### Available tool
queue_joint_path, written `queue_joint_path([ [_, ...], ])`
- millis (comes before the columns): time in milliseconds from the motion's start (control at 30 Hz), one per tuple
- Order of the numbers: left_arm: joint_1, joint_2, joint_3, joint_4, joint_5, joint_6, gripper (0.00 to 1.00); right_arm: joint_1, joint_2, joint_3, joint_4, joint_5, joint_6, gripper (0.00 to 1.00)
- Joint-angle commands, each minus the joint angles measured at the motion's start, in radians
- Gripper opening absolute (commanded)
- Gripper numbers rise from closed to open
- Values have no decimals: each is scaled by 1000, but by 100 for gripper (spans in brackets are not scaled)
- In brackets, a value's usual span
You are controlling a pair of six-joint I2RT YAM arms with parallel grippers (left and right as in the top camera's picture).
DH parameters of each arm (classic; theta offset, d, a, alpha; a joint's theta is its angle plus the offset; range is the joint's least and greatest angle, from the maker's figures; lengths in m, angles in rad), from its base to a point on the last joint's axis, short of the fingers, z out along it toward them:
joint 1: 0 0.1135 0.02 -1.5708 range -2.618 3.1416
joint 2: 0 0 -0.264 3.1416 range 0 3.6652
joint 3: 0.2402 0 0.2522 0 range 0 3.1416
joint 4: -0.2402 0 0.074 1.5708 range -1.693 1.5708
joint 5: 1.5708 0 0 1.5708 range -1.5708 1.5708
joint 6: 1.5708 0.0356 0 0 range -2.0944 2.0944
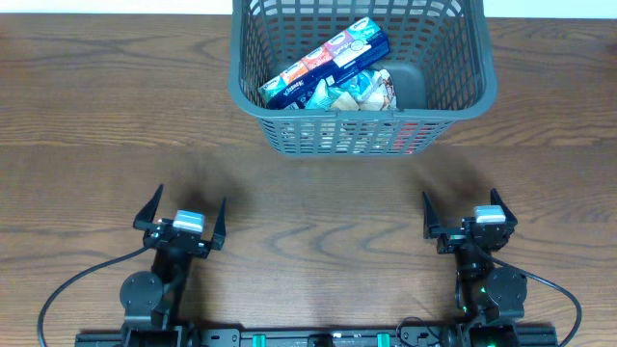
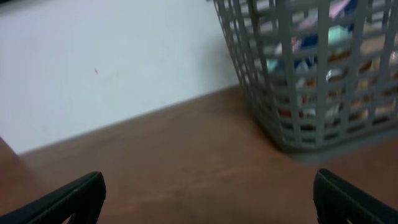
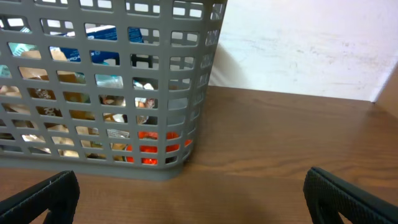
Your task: Pack container
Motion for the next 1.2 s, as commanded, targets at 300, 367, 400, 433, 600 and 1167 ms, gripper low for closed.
queue_joint_path([
  [300,14,-14,-4,-91,-41,-32,99,15,-6,-2,-4,11,15,99],
  [367,14,-14,-4,-91,-41,-32,99,15,-6,-2,-4,11,15,99],
  [400,14,-14,-4,-91,-41,-32,99,15,-6,-2,-4,11,15,99],
  [433,14,-14,-4,-91,-40,-32,99,15,-6,-2,-4,11,15,99],
  [600,14,-14,-3,-88,-37,-61,99,15,-6,-2,-4,11,15,99],
  [1167,14,-14,-3,-88,-37,-61,99,15,-6,-2,-4,11,15,99],
])
